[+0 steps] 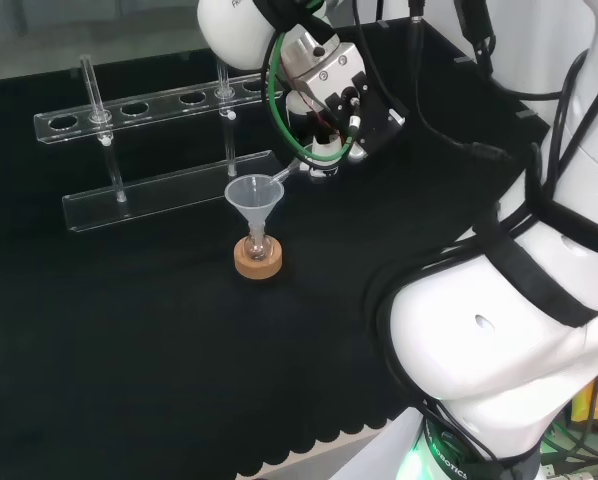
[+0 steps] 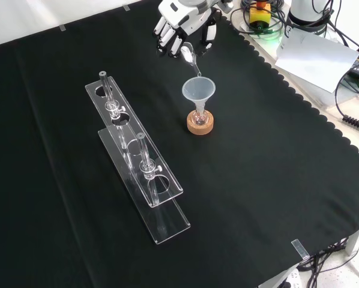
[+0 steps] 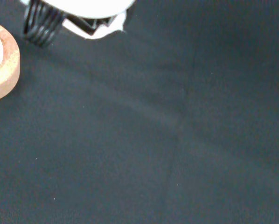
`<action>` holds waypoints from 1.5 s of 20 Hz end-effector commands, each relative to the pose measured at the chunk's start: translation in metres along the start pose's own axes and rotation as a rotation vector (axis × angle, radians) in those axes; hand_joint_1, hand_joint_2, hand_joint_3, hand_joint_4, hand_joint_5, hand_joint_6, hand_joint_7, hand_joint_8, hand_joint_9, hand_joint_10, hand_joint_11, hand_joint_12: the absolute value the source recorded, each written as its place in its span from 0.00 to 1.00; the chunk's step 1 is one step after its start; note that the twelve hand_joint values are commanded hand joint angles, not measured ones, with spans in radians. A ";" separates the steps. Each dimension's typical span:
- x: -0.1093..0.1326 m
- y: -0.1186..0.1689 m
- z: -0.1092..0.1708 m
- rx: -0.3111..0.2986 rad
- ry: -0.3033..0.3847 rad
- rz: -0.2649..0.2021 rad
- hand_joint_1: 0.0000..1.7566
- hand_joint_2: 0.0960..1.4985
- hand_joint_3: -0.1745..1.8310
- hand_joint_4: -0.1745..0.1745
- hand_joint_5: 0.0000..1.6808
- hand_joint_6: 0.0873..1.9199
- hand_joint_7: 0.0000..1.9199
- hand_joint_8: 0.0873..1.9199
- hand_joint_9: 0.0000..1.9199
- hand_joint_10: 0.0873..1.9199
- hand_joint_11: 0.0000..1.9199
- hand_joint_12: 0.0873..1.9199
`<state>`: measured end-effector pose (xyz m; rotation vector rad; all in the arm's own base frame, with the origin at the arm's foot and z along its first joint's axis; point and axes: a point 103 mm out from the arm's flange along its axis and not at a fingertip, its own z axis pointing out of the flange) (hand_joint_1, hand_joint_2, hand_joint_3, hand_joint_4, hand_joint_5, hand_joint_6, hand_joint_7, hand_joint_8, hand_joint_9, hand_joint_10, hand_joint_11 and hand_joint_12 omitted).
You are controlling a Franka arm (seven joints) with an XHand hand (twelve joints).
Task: Pour all the NaCl from the weighing funnel into the round-bottom flask.
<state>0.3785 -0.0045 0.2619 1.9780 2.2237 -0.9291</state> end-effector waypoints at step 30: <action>0.006 0.007 -0.015 0.024 -0.146 0.030 0.62 0.38 0.49 1.00 0.69 0.47 0.18 0.32 0.37 0.24 0.29 0.61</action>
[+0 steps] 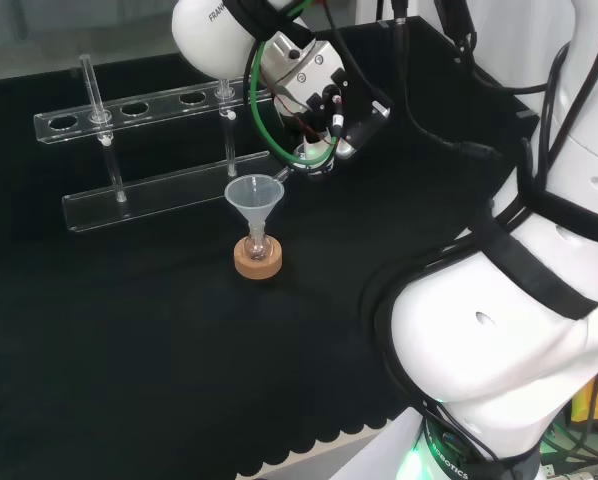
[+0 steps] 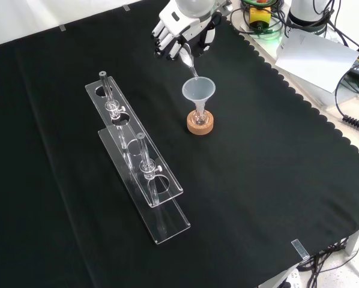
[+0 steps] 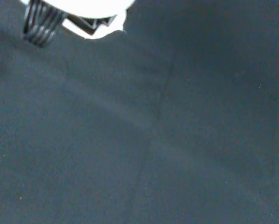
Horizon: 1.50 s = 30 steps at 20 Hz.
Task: Pour all the NaCl from the weighing funnel into the round-bottom flask.
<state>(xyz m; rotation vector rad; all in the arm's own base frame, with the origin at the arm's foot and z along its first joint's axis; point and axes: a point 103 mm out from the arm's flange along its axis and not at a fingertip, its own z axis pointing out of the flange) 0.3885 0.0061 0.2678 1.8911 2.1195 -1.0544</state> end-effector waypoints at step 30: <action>0.006 0.000 -0.014 0.015 -0.105 0.015 0.62 0.38 0.49 1.00 0.69 0.48 0.18 0.32 0.37 0.24 0.29 0.61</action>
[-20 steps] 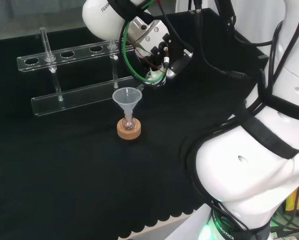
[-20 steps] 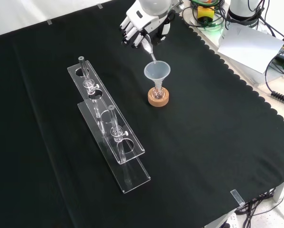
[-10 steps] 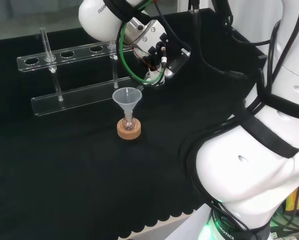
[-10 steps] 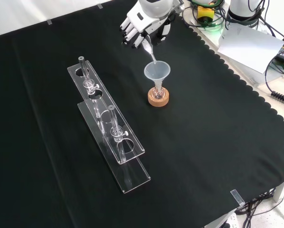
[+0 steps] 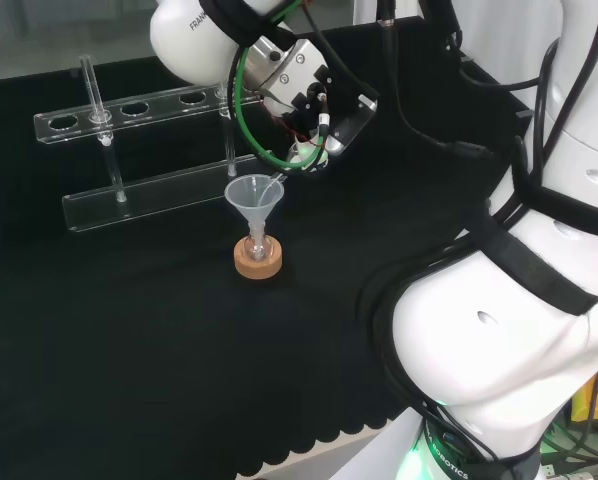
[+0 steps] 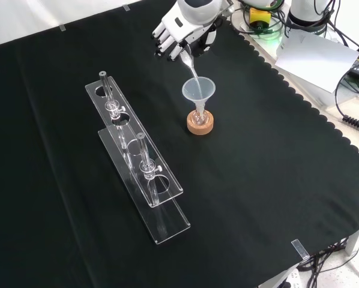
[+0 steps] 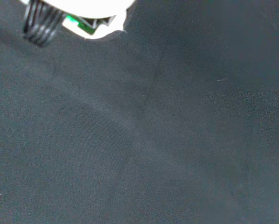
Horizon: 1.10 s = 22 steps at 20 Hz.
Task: Pour all the NaCl from the weighing funnel into the round-bottom flask.
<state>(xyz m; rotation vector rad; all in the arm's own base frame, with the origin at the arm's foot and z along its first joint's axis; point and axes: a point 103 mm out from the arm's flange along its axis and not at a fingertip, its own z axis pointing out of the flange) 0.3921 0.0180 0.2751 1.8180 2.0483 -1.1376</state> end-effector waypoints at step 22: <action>-0.001 -0.001 -0.006 0.019 -0.053 0.011 0.62 0.38 0.49 1.00 0.69 0.48 0.18 0.32 0.37 0.23 0.29 0.61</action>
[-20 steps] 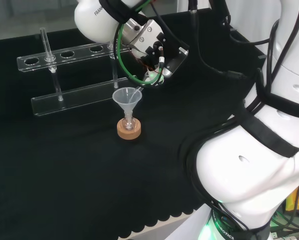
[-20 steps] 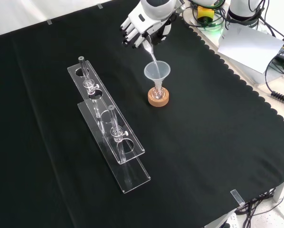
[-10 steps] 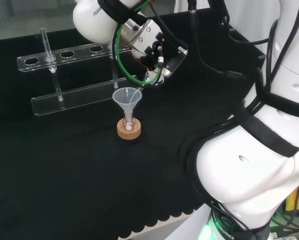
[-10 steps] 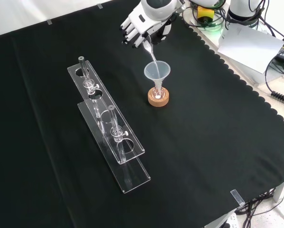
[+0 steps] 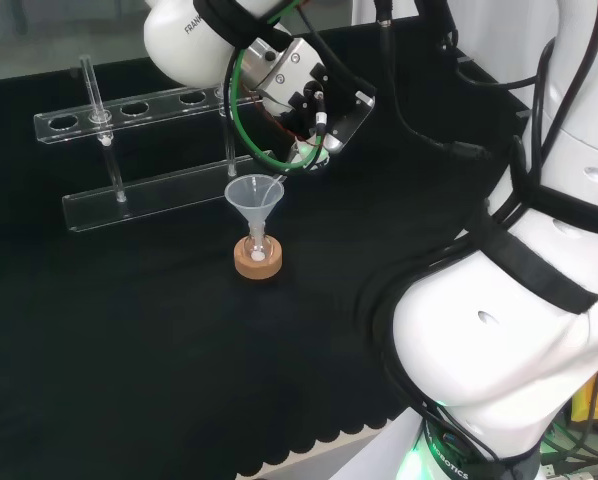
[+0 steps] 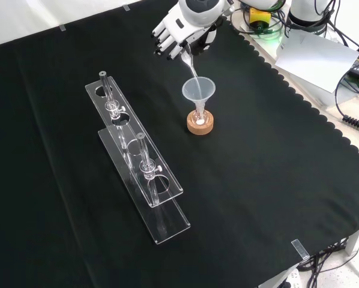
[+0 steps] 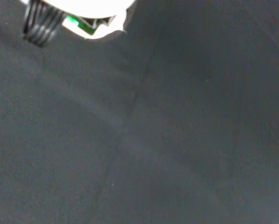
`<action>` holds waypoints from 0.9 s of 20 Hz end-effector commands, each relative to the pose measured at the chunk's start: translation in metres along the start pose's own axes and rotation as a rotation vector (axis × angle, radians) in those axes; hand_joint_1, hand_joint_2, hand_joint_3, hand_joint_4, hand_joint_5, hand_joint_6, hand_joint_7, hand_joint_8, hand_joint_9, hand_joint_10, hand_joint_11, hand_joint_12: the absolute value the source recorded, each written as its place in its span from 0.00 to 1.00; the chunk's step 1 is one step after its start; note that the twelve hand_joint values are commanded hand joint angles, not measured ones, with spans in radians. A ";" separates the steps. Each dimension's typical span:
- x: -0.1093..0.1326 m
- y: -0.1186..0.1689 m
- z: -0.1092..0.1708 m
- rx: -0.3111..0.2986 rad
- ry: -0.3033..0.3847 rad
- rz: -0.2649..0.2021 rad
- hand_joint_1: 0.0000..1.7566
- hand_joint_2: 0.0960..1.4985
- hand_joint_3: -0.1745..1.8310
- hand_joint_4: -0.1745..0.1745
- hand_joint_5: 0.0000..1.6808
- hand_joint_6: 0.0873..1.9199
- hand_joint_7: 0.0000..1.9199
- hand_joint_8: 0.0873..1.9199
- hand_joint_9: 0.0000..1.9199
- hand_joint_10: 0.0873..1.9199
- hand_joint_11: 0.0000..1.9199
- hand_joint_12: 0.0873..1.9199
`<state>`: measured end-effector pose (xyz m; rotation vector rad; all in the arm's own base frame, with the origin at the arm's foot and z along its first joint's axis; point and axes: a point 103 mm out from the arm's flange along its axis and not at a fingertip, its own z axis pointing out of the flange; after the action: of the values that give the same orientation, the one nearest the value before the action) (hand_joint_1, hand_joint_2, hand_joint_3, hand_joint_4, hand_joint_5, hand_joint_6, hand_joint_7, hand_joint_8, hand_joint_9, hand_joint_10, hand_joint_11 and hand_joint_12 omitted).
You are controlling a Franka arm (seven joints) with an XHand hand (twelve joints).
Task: Pour all the NaCl from the weighing funnel into the round-bottom flask.
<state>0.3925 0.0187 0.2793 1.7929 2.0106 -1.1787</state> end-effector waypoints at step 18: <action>0.005 0.003 -0.009 0.018 -0.047 0.006 0.62 0.38 0.49 1.00 0.69 0.48 0.17 0.32 0.36 0.24 0.29 0.61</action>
<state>0.3972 0.0231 0.3045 1.8437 2.0298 -1.0978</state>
